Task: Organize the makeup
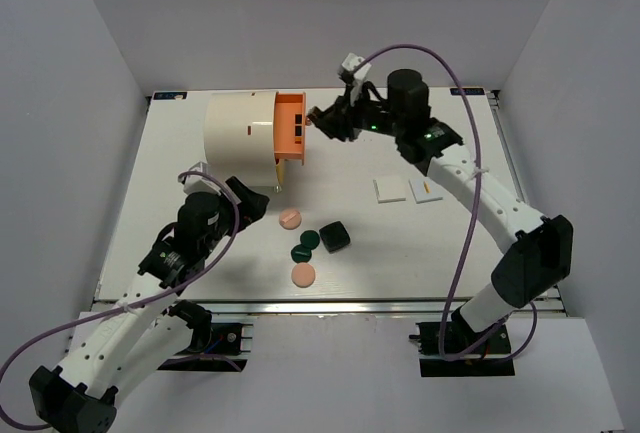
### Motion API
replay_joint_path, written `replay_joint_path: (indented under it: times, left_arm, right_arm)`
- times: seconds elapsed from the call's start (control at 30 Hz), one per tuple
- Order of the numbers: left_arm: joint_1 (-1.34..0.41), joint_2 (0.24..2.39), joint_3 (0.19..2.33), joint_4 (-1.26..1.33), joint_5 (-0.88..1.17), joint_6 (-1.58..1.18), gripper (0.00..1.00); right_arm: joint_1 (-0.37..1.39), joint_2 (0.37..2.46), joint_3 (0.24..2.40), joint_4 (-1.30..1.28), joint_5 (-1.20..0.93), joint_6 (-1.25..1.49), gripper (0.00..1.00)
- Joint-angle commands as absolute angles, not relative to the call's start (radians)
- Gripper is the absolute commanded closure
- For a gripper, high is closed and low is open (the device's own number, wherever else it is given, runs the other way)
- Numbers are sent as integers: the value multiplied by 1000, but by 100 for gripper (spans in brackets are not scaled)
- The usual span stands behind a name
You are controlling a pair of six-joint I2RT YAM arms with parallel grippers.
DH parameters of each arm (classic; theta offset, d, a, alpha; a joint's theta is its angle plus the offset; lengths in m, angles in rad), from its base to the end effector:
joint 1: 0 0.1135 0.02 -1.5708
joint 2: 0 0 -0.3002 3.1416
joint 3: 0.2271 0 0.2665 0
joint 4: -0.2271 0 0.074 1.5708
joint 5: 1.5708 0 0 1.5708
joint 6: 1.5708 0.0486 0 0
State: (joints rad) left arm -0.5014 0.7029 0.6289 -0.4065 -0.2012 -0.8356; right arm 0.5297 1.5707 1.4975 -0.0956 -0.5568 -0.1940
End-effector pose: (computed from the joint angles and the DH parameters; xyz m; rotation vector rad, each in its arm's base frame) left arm 0.1469 -0.0694 0.2920 -0.4751 2.0453 -0.6218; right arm 0.3296 0.2227 0.4352 -0.9970 1.4618 0.7273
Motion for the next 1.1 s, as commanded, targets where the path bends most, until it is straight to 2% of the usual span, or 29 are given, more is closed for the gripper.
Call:
replay_joint_path:
  times: [0.0,0.2,0.3,0.37,0.4,0.5,0.63,0.73,0.77,0.8,1.0,1.07]
  left_arm:
    - [-505,681,618,-373,-212,-841,2]
    - [-505,644,611,-390,-230,-842,2]
    - [-503,606,609,-406,-248,-850,2]
    - [-505,592,612,-416,-258,-851,2]
    - [-505,580,614,-420,-267,-853,2]
    - [-505,575,641,-423,-282,-844,2]
    - [-505,601,716,-442,-313,-804,2]
    - [-505,646,790,-462,-325,-761,2]
    - [-505,673,808,-472,-336,-741,2]
    - [-505,689,845,-479,-342,-732,2]
    - [-505,825,994,-544,-397,-687,2]
    - [-505,860,1073,-575,-423,-664,4]
  right_arm:
    - [639,1606,1511,83,-217,211,100]
    - [687,1829,1859,-50,-17,440,100]
    - [698,1885,1927,-58,-5,457,100]
    - [701,1899,1931,-60,-3,451,92]
    - [701,1913,1933,-63,-5,456,83]
    - [701,1936,1930,-80,-14,456,74]
    - [701,1939,1913,-75,-31,466,67]
    - [701,1944,1916,-72,-37,468,41]
    - [701,1944,1914,-71,-40,465,17]
    - [701,1944,1914,-61,-46,459,11]
    - [695,1925,1921,-38,-103,399,11]
    - [690,1898,1925,-12,-211,260,11]
